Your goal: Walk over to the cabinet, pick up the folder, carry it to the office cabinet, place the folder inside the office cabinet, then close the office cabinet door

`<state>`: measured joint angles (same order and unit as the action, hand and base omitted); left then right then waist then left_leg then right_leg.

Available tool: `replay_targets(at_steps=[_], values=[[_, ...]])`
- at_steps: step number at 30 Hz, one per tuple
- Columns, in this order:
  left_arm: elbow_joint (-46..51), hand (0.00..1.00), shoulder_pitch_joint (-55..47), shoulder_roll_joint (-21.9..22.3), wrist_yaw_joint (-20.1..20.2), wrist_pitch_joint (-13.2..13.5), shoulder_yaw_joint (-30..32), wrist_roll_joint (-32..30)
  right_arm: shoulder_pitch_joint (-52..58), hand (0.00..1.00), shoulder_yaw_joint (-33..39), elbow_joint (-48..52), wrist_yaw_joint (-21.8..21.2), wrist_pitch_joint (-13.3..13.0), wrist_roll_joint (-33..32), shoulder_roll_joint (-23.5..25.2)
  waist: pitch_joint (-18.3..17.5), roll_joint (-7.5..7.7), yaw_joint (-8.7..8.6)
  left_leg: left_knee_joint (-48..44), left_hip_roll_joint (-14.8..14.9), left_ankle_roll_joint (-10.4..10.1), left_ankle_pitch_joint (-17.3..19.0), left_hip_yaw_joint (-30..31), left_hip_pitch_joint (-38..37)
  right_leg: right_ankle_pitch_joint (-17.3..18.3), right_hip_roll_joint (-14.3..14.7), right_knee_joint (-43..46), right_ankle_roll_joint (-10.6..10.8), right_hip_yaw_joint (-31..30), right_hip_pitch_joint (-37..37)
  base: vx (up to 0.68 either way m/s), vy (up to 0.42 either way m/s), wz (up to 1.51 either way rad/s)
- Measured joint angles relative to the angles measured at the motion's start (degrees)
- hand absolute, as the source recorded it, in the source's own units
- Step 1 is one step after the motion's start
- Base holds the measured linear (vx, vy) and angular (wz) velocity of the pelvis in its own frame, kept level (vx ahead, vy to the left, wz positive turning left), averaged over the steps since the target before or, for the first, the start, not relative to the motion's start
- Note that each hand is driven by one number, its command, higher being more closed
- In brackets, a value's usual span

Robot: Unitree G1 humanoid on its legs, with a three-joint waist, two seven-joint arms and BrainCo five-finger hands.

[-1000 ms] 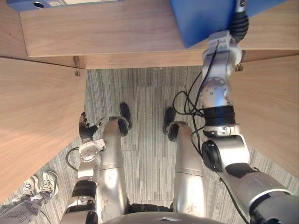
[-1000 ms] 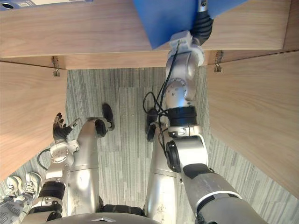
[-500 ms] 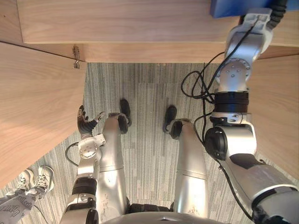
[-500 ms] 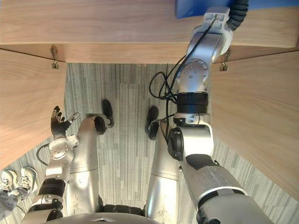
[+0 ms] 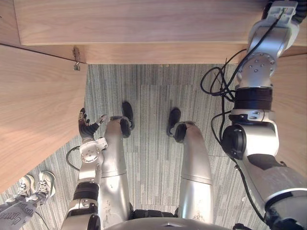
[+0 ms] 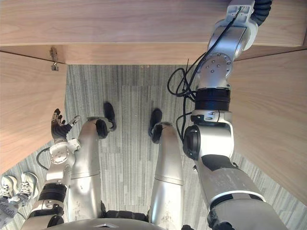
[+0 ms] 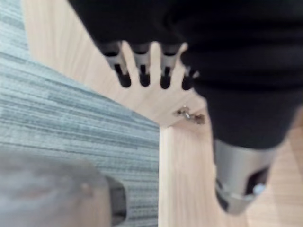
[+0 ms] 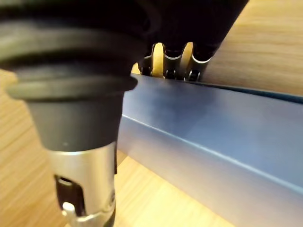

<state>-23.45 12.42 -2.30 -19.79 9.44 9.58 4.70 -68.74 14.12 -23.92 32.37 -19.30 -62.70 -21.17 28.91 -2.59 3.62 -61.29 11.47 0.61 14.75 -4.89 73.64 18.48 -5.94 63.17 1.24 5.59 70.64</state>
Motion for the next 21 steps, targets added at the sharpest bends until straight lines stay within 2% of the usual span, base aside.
replay_targets(at_steps=[5, 9, 11, 21], values=[[-1.98, 0.0, 0.0, -0.22, 0.01, -0.05, 0.09, 0.26, 0.28, 0.0, -1.18, -2.06, -1.21, 0.98, 0.1, -1.1, -2.3, 0.2, -0.16, 0.05, 0.06, -0.01, -0.12, -0.04, 1.01, -0.08, 0.01, 0.03, -0.13, 0.01, 1.16, 0.0, 0.0, 0.0], [-2.1, 0.0, -0.01, -0.66, 0.07, -0.09, 0.03, 0.27, 0.48, 0.0, -2.48, -2.06, -1.69, 1.6, 1.29, -2.62, -2.41, 0.2, -0.19, -0.01, 0.08, 0.0, -0.22, -0.04, 0.95, -0.12, 0.01, 0.11, -0.16, -0.01, 1.11, 0.0, 0.0, 0.0], [-2.42, 0.0, -0.01, -1.16, 0.19, -0.11, -0.05, 0.27, 1.03, 0.0, -4.28, -2.2, -2.42, 3.28, 4.47, -4.6, -2.41, 0.2, -0.25, -0.05, 0.13, 0.01, -0.24, -0.1, 0.62, -0.16, 0.01, 0.15, -0.22, -0.05, 0.86, -0.03, -0.001, -0.01], [-4.41, 0.0, 0.01, -2.26, 1.41, -0.15, -0.14, 0.27, 1.03, 0.0, -8.76, -5.38, -7.29, 6.49, 6.62, -10.3, -2.42, 0.19, -0.52, 1.08, 1.1, 0.14, -0.84, -1.13, -0.99, -1.38, 0.56, -1.66, -0.4, -0.2, -0.55, -0.02, -0.003, -0.03]])
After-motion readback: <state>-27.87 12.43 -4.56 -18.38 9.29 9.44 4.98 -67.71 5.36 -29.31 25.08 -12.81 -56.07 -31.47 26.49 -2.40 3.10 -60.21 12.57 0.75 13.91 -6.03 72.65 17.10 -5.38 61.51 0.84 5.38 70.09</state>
